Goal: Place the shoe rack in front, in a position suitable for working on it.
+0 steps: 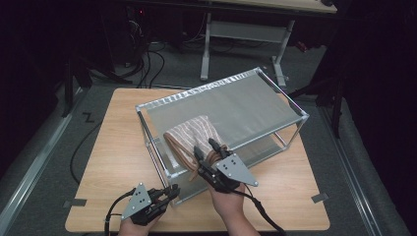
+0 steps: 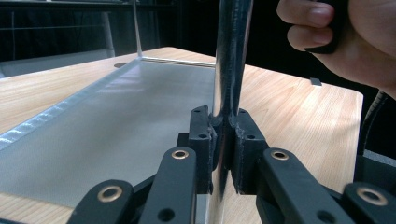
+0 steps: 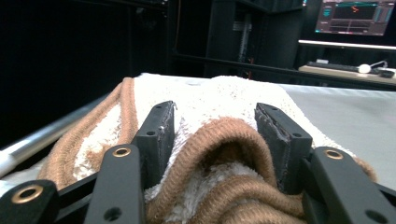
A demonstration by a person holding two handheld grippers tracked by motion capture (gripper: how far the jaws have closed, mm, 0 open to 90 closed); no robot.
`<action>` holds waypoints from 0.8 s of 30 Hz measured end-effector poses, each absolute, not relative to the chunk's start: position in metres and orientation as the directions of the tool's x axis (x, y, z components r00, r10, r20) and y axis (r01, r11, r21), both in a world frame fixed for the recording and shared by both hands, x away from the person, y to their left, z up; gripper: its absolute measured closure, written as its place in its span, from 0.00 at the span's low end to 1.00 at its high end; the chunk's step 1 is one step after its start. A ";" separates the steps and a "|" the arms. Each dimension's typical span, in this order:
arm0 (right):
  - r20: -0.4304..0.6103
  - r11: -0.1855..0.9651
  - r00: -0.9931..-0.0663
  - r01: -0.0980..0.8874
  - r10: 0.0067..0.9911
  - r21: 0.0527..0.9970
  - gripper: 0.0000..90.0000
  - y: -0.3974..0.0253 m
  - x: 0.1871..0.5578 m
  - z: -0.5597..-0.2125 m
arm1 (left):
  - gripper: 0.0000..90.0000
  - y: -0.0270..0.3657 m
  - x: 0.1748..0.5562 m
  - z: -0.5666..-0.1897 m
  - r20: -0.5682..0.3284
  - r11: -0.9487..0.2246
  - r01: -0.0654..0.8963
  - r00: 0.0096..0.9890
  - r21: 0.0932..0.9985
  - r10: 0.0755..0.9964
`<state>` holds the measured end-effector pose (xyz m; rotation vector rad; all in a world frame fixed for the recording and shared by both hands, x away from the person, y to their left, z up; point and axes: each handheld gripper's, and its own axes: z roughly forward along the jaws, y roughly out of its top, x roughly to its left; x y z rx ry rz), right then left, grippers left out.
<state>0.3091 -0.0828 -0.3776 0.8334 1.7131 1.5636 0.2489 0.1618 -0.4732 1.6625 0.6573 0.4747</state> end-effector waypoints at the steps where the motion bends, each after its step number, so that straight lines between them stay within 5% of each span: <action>1: -0.056 0.083 -0.571 0.021 0.819 0.996 0.55 -0.087 0.311 -0.377 | 0.89 0.162 0.250 -0.473 -0.034 -0.114 0.141 0.761 0.983 0.648; 24: -0.062 0.080 -0.331 0.040 0.941 0.996 0.55 -0.208 0.376 -0.377 | 0.90 0.189 0.226 -0.472 -0.021 -0.116 0.154 0.684 0.981 0.729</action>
